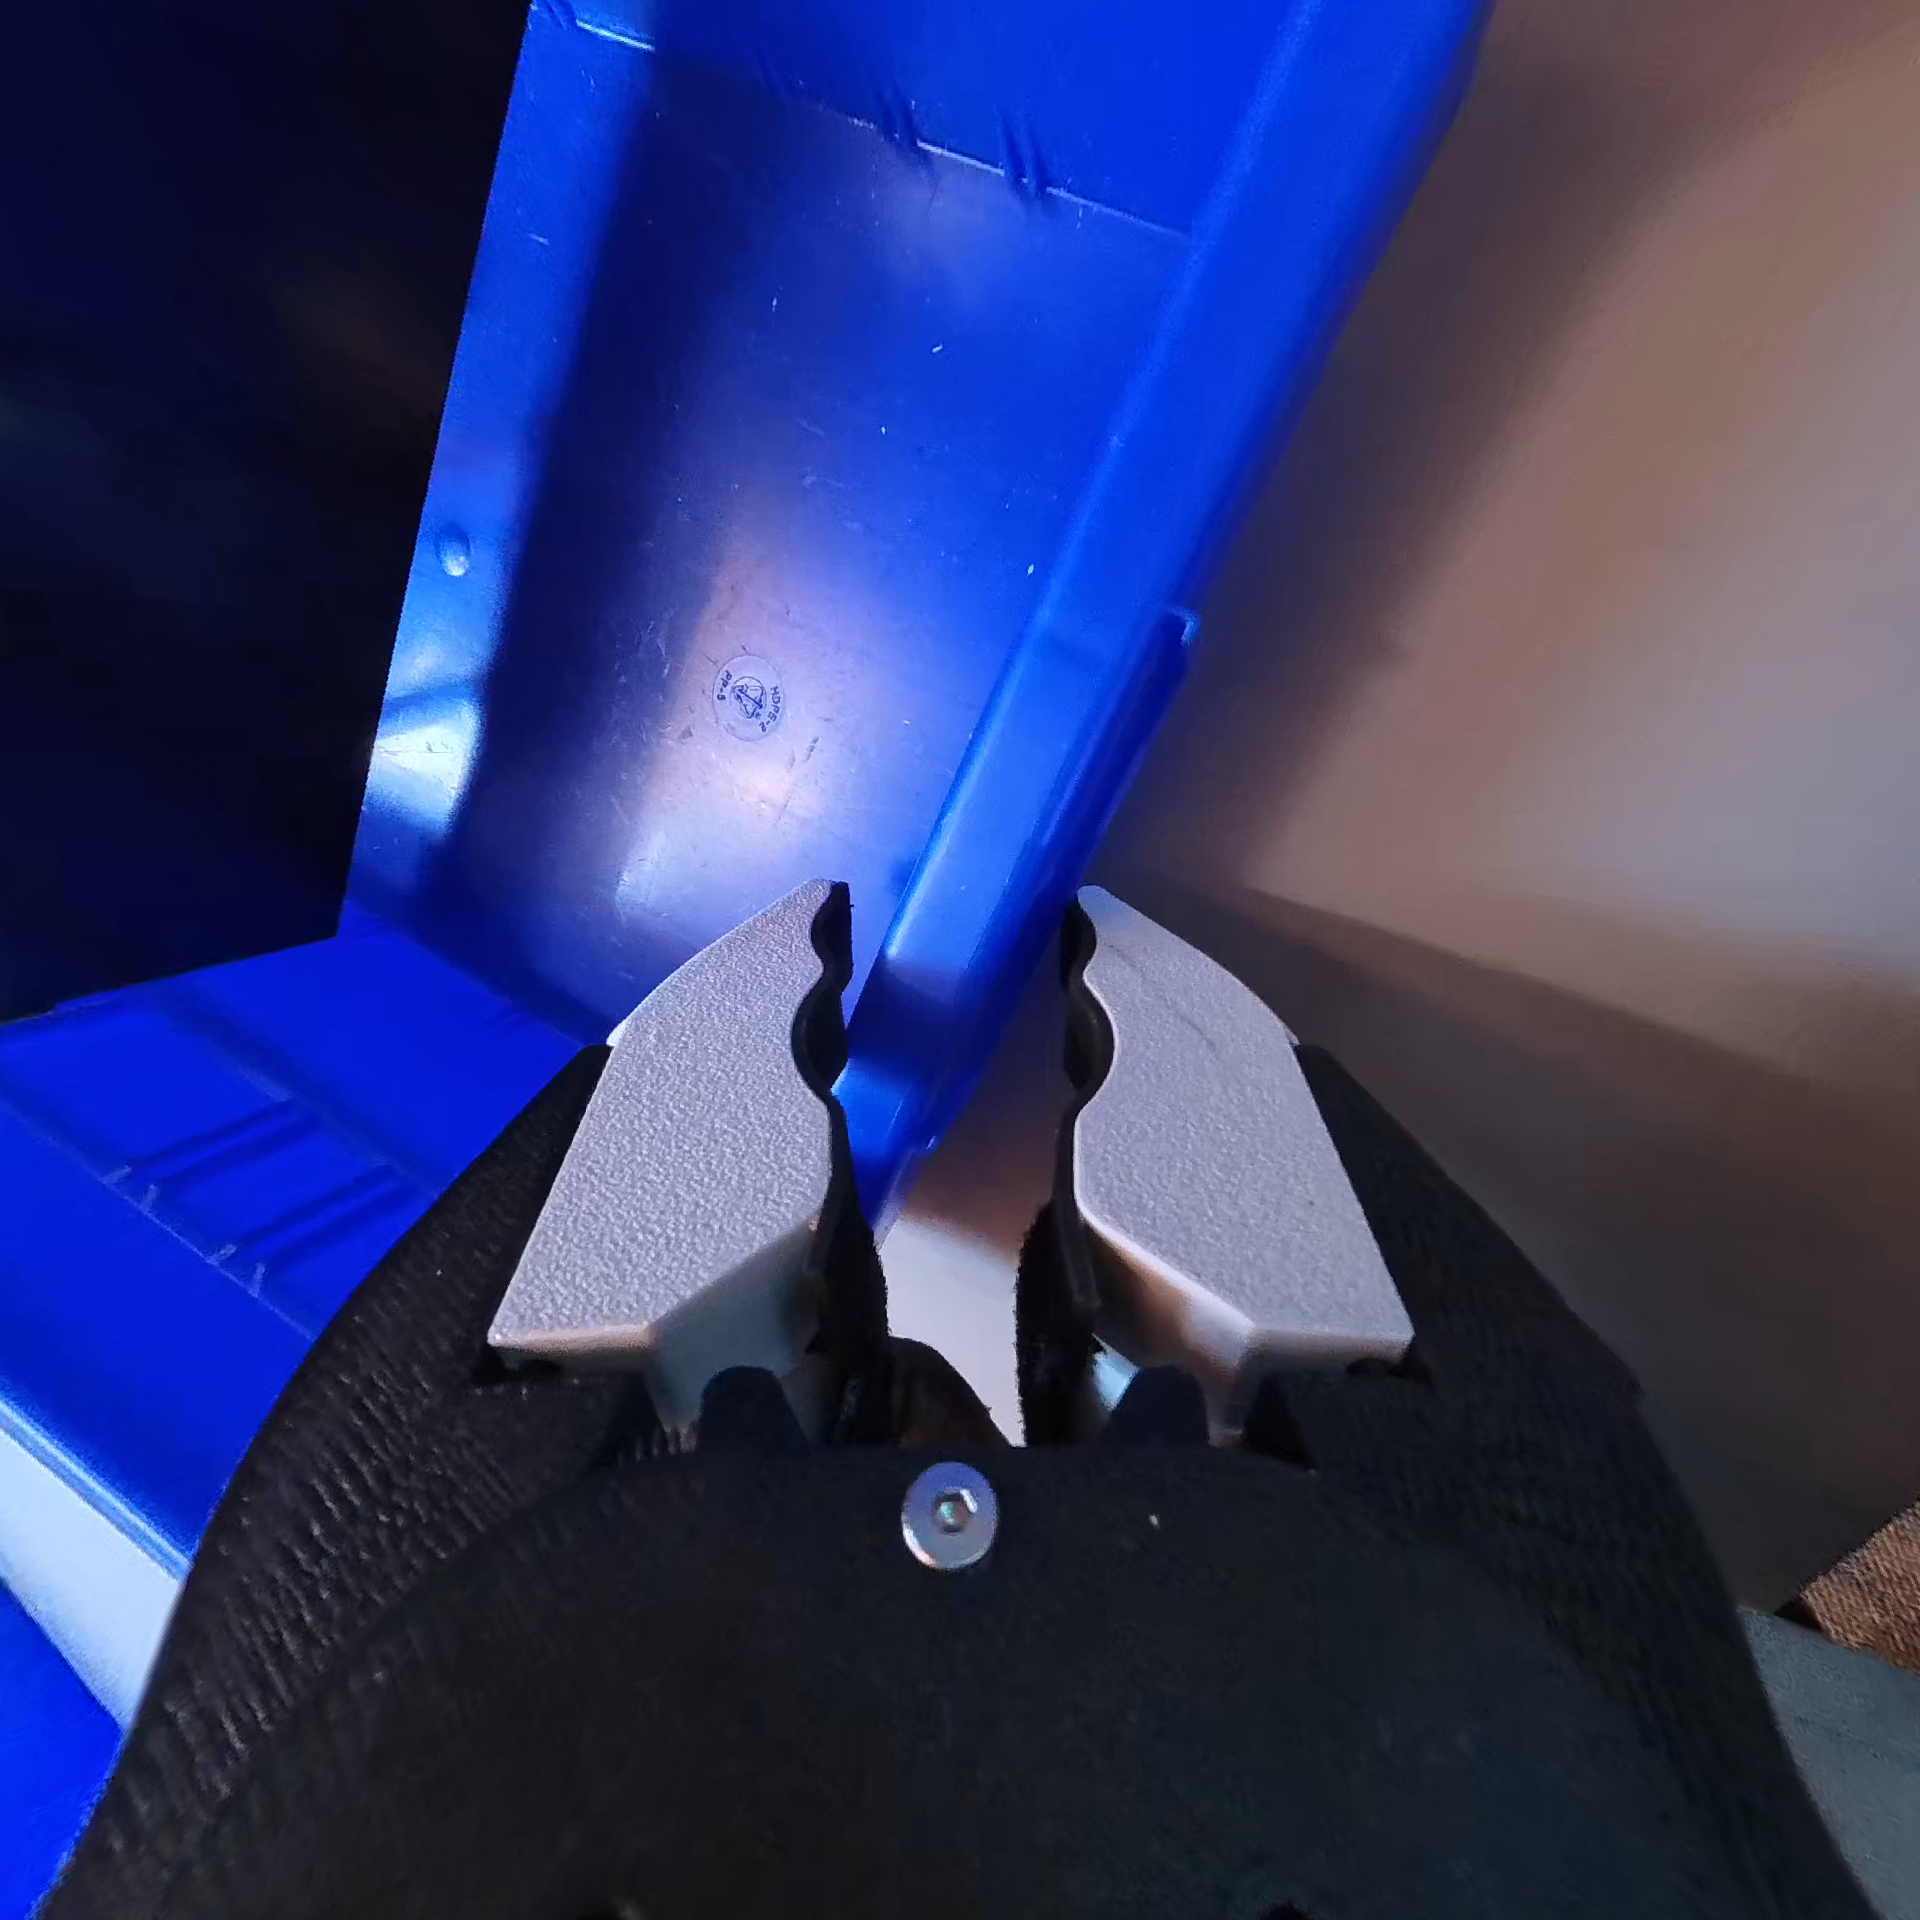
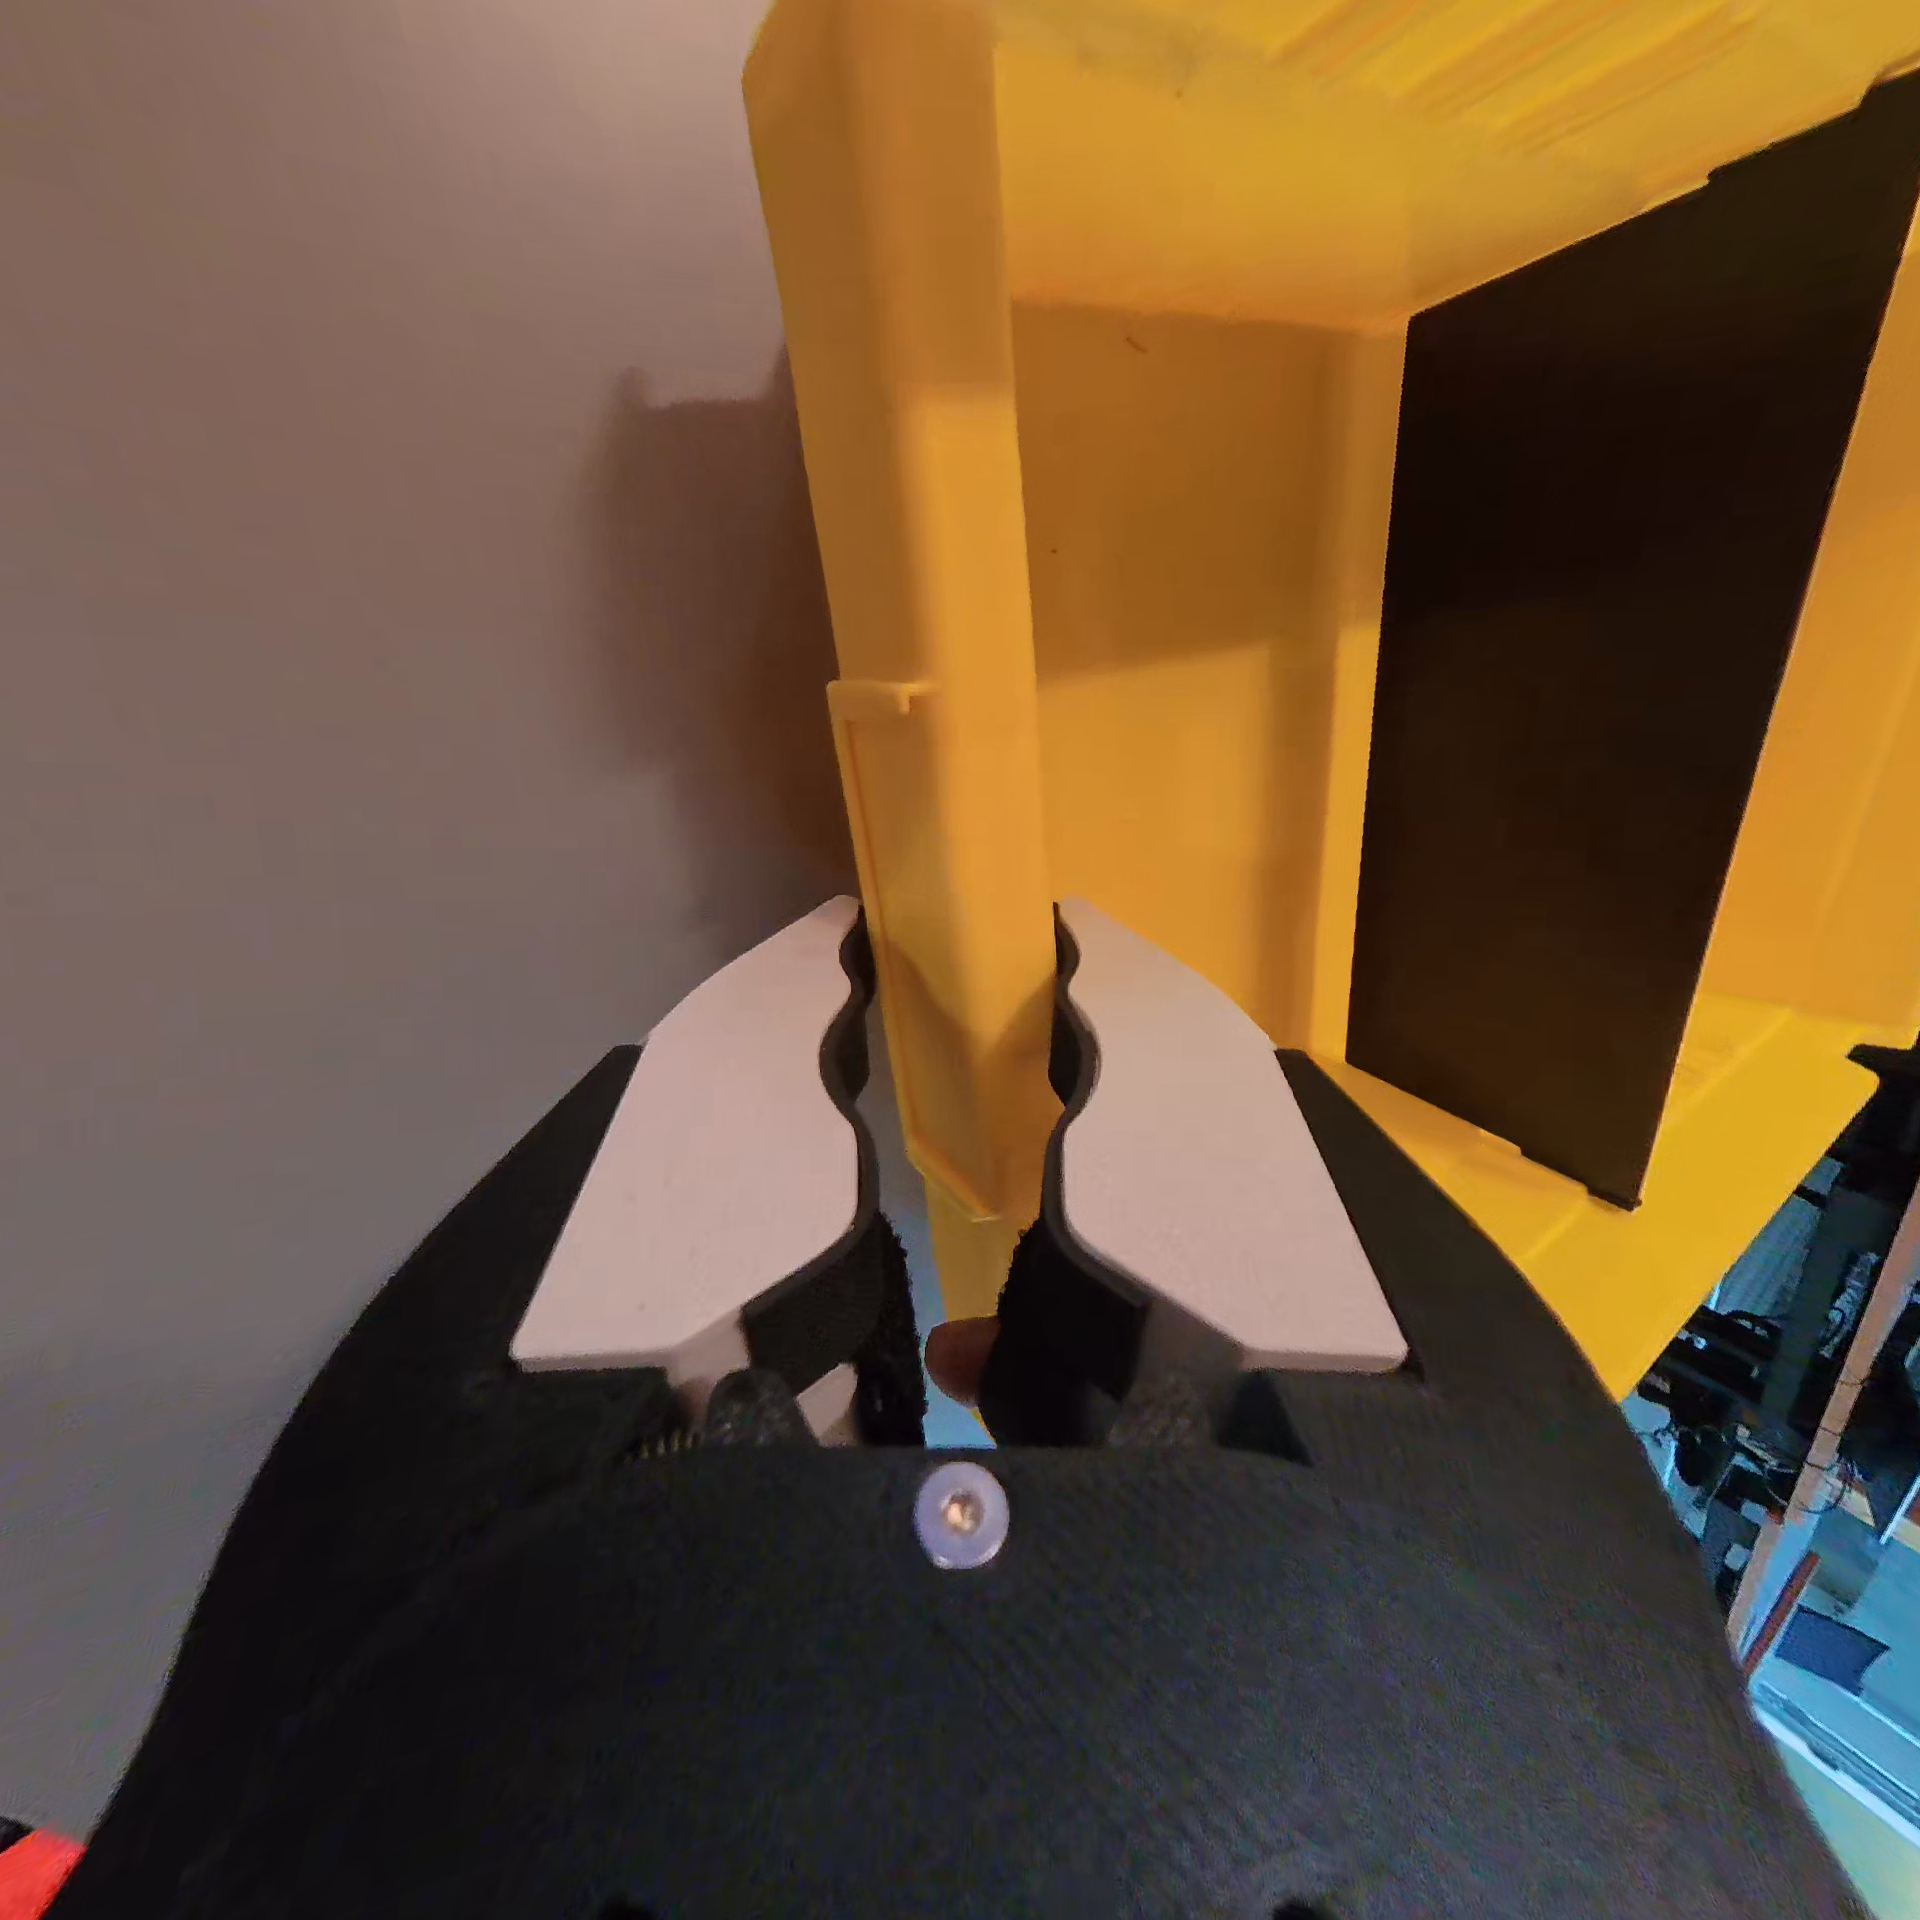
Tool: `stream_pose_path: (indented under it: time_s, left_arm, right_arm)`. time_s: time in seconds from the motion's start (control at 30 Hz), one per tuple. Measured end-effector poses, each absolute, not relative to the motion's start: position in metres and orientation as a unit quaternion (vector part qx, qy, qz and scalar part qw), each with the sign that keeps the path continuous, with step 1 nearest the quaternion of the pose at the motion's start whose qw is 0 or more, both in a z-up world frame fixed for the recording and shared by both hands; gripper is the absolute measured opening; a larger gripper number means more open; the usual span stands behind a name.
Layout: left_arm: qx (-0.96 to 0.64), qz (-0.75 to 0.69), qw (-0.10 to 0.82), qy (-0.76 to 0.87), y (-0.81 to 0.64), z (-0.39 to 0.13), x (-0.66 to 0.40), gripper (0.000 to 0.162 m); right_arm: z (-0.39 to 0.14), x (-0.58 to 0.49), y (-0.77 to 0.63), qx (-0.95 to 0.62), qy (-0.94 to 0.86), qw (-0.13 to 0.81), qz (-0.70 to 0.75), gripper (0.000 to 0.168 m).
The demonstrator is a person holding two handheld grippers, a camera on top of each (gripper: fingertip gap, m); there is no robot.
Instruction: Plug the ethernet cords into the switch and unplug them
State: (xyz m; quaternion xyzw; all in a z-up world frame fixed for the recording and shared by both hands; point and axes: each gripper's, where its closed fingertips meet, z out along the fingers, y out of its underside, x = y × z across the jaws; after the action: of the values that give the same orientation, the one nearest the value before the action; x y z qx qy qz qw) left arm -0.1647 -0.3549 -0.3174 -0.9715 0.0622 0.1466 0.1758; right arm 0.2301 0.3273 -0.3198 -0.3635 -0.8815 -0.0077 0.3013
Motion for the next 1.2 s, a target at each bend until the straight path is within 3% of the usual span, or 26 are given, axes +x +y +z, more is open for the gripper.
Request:
stream_pose_path:
  time_s: [0.23, 0.3, 0.43, 0.53, 0.6, 0.7, 1.0, 1.2]
  left_arm:
    - [-0.967, 0.161, 0.186, 0.060, -0.363, -0.317, -0.167, 0.040]
    - [-0.965, 0.160, 0.203, 0.041, -0.362, -0.318, -0.166, 0.049]
    - [-0.950, 0.155, 0.268, -0.028, -0.352, -0.306, -0.157, 0.080]
    - [-0.914, 0.157, 0.366, -0.074, -0.329, -0.275, -0.145, 0.100]
    - [-0.883, 0.174, 0.421, -0.116, -0.314, -0.251, -0.142, 0.125]
    - [-0.833, 0.233, 0.468, -0.181, -0.298, -0.220, -0.148, 0.144]
    - [-0.689, 0.282, 0.598, -0.298, -0.257, -0.157, -0.139, 0.144]
    - [-0.632, 0.309, 0.632, -0.325, -0.252, -0.142, -0.137, 0.143]
  right_arm:
    - [-0.320, 0.241, 0.340, -0.376, -0.873, 0.309, -0.035, 0.033]
    - [-0.319, 0.242, 0.338, -0.389, -0.866, 0.314, -0.026, 0.036]
    - [-0.298, 0.235, 0.330, -0.447, -0.820, 0.355, 0.035, 0.062]
    - [-0.269, 0.223, 0.322, -0.496, -0.758, 0.413, 0.092, 0.085]
    - [-0.247, 0.213, 0.319, -0.522, -0.706, 0.462, 0.125, 0.108]
    - [-0.226, 0.203, 0.315, -0.574, -0.631, 0.495, 0.163, 0.144]
    - [-0.166, 0.188, 0.295, -0.647, -0.400, 0.549, 0.347, 0.146]
    - [-0.172, 0.200, 0.286, -0.666, -0.376, 0.563, 0.314, 0.146]
